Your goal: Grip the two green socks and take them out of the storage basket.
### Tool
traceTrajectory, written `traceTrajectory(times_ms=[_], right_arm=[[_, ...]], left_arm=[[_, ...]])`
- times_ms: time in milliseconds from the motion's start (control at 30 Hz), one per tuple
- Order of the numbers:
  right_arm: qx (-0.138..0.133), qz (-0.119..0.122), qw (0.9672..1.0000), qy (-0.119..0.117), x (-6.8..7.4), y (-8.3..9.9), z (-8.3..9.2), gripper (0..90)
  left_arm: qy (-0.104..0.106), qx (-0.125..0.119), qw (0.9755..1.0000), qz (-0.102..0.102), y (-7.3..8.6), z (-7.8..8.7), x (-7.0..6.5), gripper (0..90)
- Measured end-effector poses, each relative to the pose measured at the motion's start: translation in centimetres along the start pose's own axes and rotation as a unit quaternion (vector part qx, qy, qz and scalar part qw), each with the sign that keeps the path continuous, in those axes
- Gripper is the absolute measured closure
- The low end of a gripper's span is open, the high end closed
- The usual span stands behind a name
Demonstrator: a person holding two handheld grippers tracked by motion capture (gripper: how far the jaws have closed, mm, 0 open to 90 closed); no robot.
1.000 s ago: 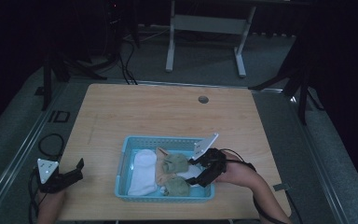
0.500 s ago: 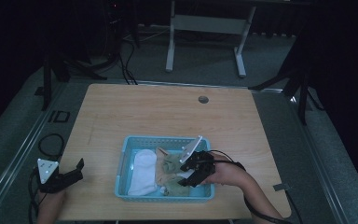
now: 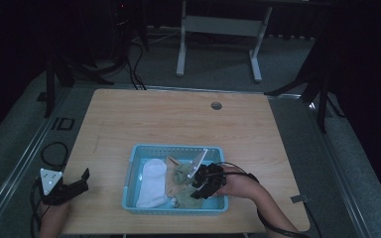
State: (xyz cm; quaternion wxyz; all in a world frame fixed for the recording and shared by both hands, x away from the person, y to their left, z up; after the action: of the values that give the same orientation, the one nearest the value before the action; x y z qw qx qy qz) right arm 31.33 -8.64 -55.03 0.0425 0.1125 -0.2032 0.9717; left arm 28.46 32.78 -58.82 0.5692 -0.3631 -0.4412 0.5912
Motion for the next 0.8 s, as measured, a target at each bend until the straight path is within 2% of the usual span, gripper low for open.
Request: traceTrajectory(times_ms=[33,133,167,233,333,500,633,700,800], right_arm=[[0.0,0.0,1.0,0.0,0.0,0.0,0.0,59.9],[0.014,0.015,0.9998,0.0,0.1,0.2,-0.3,71.4],[0.014,0.015,0.9998,0.0,0.1,0.2,-0.3,71.4],[0.014,0.027,0.9995,0.002,0.5,0.0,-0.1,80.4],[0.013,0.037,0.9992,-0.002,0.9,-0.1,0.4,82.0],[0.013,0.048,0.9988,0.007,1.4,-0.6,1.5,82.1],[0.005,0.056,0.9984,0.004,1.8,-1.0,2.4,82.1],[-0.008,0.058,0.9983,0.003,2.0,-1.2,2.9,82.2],[-0.016,0.065,0.9977,0.009,2.3,-1.4,3.8,82.2]], left_arm=[[0.0,0.0,1.0,0.0,0.0,0.0,0.0,0.4],[0.0,0.0,1.0,0.0,0.0,0.0,0.0,0.3],[0.0,0.0,1.0,0.0,0.0,0.0,0.0,0.4],[-0.001,0.001,1.0,-0.001,0.0,0.0,0.0,0.4],[-0.001,0.001,1.0,-0.001,0.0,0.0,0.0,0.3],[-0.002,0.002,1.0,0.0,0.0,0.0,0.0,0.4],[-0.002,0.002,1.0,0.0,0.0,-0.1,0.0,0.4],[-0.002,0.002,1.0,0.001,0.0,-0.1,0.0,0.3],[-0.002,0.003,1.0,0.0,0.0,-0.1,0.0,0.4]])
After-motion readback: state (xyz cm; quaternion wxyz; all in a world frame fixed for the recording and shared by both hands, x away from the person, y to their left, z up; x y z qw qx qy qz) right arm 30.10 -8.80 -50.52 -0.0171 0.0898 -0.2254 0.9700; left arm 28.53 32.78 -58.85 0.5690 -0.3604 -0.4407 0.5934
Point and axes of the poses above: each handheld gripper's, and its own axes: z roughly backward along the jaws, y roughly out of its underside, x roughly to its left, the point moved 6 cm from there along -z, roughly forward along the jaws, and after that the axes turned 8 degrees about -y, right-handed, at the moved point
